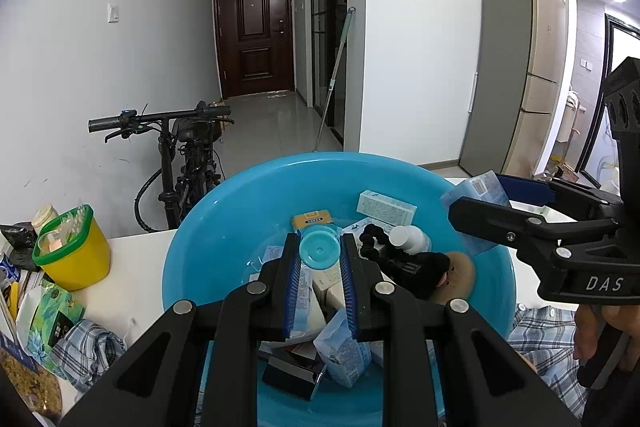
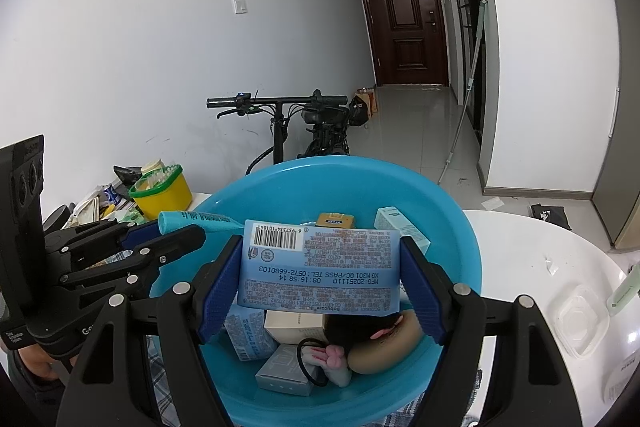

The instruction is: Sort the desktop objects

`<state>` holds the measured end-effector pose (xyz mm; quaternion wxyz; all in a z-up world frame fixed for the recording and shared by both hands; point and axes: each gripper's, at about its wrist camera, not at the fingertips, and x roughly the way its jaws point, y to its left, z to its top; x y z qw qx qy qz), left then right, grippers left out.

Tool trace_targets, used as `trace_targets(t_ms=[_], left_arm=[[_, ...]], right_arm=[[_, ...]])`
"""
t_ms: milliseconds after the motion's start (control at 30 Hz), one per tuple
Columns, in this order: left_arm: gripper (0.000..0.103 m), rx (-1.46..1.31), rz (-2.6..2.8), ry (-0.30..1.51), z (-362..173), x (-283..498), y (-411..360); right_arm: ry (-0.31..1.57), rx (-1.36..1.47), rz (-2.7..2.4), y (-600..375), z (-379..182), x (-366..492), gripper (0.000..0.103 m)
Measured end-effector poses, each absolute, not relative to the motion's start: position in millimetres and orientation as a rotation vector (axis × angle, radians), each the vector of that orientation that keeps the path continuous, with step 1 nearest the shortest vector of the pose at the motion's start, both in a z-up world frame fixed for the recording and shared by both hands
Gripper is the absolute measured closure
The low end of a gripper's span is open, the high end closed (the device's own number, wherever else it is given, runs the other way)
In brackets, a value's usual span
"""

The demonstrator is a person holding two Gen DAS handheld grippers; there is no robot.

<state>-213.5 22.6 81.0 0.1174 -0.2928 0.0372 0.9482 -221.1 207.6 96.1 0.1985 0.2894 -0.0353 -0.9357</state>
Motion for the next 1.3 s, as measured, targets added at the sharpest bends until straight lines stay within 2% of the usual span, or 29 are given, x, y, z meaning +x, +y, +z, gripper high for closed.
trace_targets(t_ms=[1300], left_arm=[[0.082,-0.860,2.765,0.112,80.2,-214.5,23.4]], right_arm=[[-0.055,0.818,-2.632,206.5,98.3,-221.2,0.029]])
